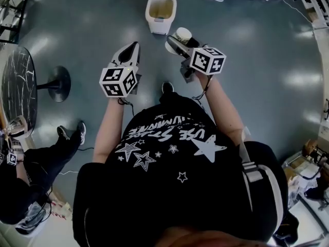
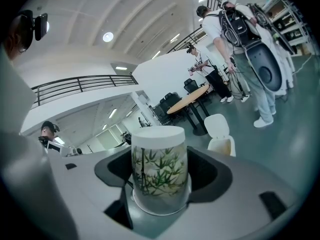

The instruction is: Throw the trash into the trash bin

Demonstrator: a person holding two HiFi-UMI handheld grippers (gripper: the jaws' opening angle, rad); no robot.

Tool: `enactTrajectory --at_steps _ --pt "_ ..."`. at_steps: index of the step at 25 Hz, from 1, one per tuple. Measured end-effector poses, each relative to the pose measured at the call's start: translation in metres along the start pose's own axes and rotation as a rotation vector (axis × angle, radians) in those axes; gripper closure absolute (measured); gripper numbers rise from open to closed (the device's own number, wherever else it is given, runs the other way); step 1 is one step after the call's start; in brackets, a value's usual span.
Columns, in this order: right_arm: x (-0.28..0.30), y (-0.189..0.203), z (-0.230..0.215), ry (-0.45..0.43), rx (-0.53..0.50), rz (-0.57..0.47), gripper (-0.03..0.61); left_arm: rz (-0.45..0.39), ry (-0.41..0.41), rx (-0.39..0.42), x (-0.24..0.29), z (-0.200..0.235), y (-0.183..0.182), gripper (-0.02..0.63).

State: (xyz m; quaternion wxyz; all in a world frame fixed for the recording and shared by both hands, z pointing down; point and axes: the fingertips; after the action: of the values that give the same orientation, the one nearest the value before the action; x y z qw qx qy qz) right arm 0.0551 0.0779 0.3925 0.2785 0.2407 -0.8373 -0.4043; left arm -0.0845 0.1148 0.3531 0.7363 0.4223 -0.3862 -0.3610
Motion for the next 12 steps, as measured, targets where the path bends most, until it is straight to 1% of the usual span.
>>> enactTrajectory --at_steps 5,9,12 --pt "0.007 -0.013 -0.024 -0.010 0.007 0.009 0.253 0.007 -0.017 0.009 0.030 0.000 -0.005 0.603" --pt "0.012 -0.017 -0.042 -0.038 0.038 0.010 0.253 0.003 -0.042 0.004 0.047 0.001 -0.007 0.603" --pt "0.011 -0.028 -0.051 -0.039 0.031 0.004 0.253 0.000 -0.040 0.007 0.059 -0.006 -0.010 0.603"
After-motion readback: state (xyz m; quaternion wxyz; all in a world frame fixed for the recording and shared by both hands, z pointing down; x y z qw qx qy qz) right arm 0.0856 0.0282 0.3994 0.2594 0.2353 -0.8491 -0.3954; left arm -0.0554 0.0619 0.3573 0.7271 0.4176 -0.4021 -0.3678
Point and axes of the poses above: the fingertips, and each gripper's own axes: x forward along the fingers, z to its left, y out of its underside, and after that the axes turned 5 degrees about -x, right-handed
